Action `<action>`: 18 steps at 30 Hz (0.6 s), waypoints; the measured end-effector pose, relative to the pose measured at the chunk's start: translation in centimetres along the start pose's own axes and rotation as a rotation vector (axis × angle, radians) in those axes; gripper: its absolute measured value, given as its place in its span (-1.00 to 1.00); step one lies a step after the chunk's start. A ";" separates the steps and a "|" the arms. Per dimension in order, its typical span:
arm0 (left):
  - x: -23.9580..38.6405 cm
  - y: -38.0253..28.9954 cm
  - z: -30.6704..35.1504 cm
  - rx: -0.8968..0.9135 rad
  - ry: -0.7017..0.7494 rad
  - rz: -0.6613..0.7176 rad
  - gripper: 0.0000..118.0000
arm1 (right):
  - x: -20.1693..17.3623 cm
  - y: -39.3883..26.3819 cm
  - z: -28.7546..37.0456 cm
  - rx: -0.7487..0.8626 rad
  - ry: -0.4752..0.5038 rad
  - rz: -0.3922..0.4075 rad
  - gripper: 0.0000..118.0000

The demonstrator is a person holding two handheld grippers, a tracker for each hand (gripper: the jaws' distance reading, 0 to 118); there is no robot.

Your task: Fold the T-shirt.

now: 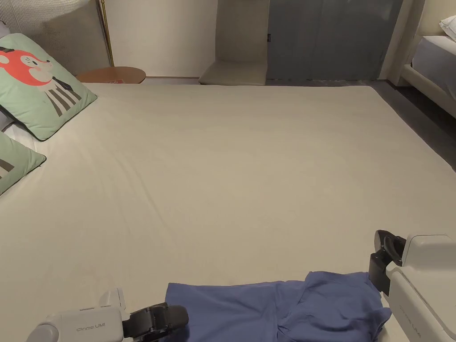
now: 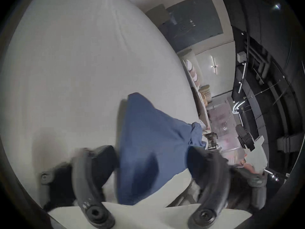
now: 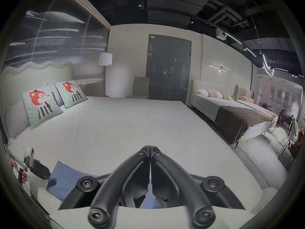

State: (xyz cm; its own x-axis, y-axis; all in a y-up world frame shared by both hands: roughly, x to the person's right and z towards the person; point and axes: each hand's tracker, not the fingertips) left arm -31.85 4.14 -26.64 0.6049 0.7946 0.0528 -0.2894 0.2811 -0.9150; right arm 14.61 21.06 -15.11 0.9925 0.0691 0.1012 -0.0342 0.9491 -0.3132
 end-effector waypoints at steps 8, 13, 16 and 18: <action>2.8 -1.4 -2.2 -0.005 0.055 -0.061 -0.70 | -0.1 0.0 -0.2 -0.008 -0.001 0.003 -0.98; 4.5 -1.7 0.3 0.030 0.079 -0.103 -0.82 | 0.2 0.2 -0.4 -0.003 -0.004 0.002 -0.98; 4.6 -1.3 2.7 0.078 0.116 -0.126 -0.82 | 0.1 0.3 -0.4 0.001 0.003 -0.003 -0.98; 4.3 -0.7 5.0 0.111 0.188 -0.138 -0.82 | -0.2 0.5 -0.4 0.009 0.014 -0.001 -0.98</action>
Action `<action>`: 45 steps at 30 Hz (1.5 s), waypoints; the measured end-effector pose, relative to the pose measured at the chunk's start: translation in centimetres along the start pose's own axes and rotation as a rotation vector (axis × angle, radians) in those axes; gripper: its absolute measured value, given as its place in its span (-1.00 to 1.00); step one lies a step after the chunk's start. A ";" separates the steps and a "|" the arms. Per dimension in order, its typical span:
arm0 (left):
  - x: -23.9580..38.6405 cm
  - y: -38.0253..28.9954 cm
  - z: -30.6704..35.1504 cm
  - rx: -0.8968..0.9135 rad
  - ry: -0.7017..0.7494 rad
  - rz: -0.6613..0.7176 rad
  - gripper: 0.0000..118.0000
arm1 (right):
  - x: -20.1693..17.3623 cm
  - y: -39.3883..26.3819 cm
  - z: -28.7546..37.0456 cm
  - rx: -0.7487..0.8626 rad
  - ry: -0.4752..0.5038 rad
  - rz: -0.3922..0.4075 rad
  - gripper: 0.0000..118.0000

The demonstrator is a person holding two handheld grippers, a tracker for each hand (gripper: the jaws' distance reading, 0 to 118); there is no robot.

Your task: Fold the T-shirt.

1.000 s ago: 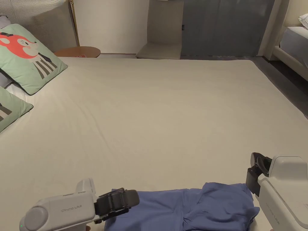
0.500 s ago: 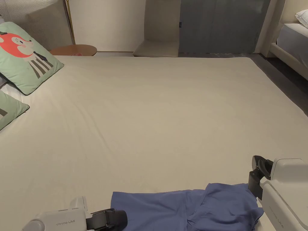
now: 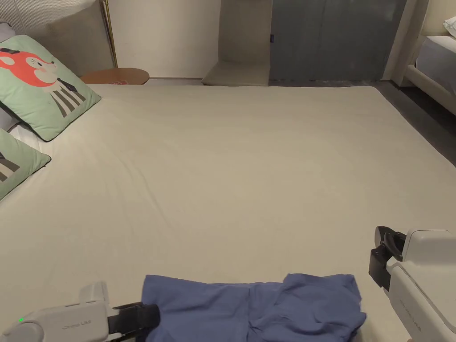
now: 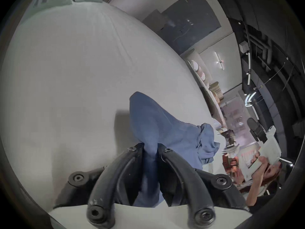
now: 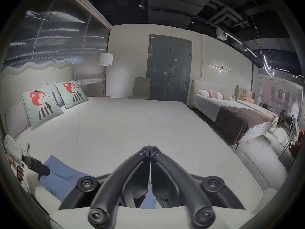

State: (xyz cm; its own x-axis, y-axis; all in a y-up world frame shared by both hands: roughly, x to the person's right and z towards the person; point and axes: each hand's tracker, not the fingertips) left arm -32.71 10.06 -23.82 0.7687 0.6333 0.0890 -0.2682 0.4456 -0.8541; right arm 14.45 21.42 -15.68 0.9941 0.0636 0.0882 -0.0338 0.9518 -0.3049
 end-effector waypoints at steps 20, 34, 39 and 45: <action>13.9 1.4 -0.5 -0.022 0.218 -0.313 -0.82 | 0.7 -0.8 0.3 0.007 0.031 -0.025 -0.98; 22.1 -4.2 -14.6 -0.208 0.111 -0.417 -0.63 | 3.6 -1.5 1.6 -0.002 -0.030 -0.053 -0.98; 23.2 -5.3 -15.7 -0.228 0.102 -0.416 0.08 | 4.4 -1.7 1.9 -0.008 -0.045 -0.057 -0.98; 24.3 -4.8 -11.5 -0.024 0.000 -0.418 0.76 | 5.0 -1.8 1.9 -0.008 -0.060 -0.069 -0.98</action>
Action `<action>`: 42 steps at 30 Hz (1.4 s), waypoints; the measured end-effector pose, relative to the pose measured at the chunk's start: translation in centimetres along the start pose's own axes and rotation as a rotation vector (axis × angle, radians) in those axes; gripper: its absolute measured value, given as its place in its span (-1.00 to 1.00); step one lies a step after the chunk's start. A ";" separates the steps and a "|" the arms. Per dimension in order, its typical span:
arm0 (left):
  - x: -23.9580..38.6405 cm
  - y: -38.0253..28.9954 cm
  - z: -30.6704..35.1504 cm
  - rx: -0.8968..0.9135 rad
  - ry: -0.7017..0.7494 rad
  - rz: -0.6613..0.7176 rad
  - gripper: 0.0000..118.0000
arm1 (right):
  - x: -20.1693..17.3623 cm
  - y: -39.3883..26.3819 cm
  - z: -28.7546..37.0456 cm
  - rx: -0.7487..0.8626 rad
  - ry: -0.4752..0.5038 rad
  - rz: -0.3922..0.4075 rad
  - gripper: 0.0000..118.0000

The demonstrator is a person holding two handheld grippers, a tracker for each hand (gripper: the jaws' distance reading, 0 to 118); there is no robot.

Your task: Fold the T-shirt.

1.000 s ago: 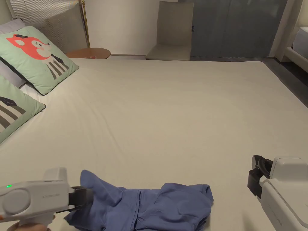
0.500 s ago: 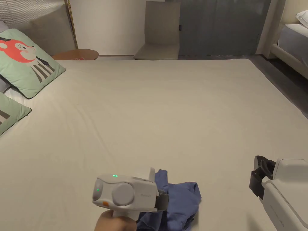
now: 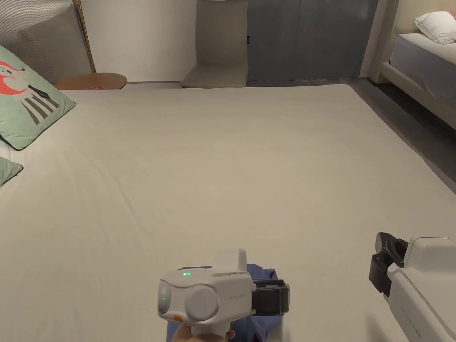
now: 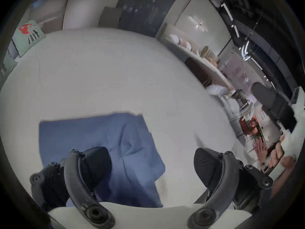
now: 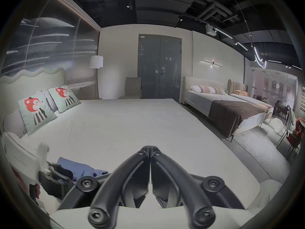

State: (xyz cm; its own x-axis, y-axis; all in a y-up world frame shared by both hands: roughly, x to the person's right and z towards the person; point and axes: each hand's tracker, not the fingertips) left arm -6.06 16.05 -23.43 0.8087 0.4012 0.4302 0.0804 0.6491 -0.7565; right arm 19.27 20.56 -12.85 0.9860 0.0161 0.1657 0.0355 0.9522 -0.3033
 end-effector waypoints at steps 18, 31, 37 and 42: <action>-4.1 -5.5 -1.0 0.179 0.325 -0.149 -1.00 | -1.4 -0.3 0.3 -0.006 0.032 -0.007 -0.98; 2.0 -7.8 -6.9 0.051 0.216 -0.231 -1.00 | 0.4 -0.5 0.4 0.004 0.015 -0.020 -0.98; 3.6 -7.0 -5.7 0.080 0.133 -0.199 -1.00 | 0.6 -0.3 0.8 0.009 0.012 -0.023 -0.98; 2.1 -3.5 -1.0 0.263 0.147 -0.157 -1.00 | -0.2 0.3 1.6 0.048 0.032 -0.016 -0.98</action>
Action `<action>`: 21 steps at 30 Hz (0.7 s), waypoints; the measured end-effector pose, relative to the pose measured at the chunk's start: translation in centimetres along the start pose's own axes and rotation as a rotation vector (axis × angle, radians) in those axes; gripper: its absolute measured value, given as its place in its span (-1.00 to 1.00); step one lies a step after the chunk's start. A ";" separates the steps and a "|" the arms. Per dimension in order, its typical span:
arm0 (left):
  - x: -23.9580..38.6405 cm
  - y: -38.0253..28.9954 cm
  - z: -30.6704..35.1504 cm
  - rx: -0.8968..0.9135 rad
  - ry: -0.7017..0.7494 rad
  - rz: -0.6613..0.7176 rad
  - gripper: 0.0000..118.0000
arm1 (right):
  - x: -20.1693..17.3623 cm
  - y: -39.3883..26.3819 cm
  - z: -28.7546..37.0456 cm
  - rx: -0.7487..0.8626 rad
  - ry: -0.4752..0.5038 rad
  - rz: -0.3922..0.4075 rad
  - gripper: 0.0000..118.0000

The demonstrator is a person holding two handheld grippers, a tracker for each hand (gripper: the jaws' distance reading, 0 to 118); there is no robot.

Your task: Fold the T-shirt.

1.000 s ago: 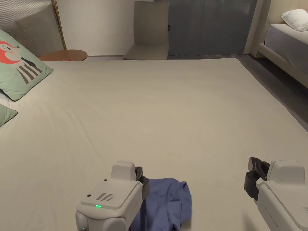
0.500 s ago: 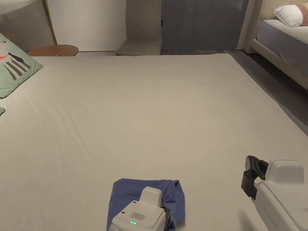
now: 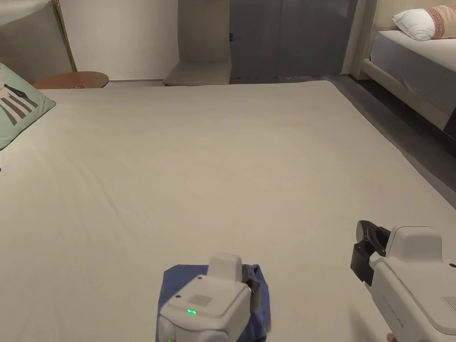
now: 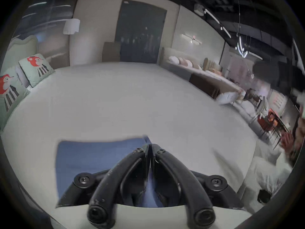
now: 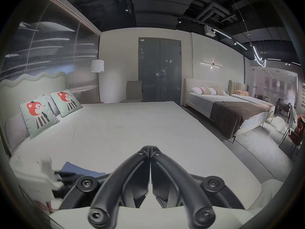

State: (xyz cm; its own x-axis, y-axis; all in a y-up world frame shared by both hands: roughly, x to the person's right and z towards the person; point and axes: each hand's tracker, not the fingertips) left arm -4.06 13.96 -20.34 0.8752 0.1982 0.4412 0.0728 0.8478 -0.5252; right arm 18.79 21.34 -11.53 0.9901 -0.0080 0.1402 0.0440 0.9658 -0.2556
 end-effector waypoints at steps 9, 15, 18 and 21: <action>-5.7 7.1 7.8 0.269 0.124 -0.040 -1.00 | -3.1 2.5 0.7 0.103 0.051 0.016 -0.98; -9.0 9.0 11.4 0.368 0.264 -0.091 -1.00 | -5.1 4.0 1.1 0.154 0.067 0.026 -0.98; -10.8 9.3 12.7 0.390 0.296 -0.092 -1.00 | -5.3 3.9 0.3 0.173 0.074 0.035 -0.98; -12.5 9.2 13.6 0.403 0.340 -0.082 -1.00 | -6.0 3.9 0.0 0.178 0.087 0.037 -0.98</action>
State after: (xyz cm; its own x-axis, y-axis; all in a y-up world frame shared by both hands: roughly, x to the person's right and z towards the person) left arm -20.85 25.98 -20.85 0.9848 0.0091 0.1736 0.0170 0.9888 -0.1484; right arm 13.03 25.21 -13.36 0.9987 0.0133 0.0483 -0.0092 0.9964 -0.0848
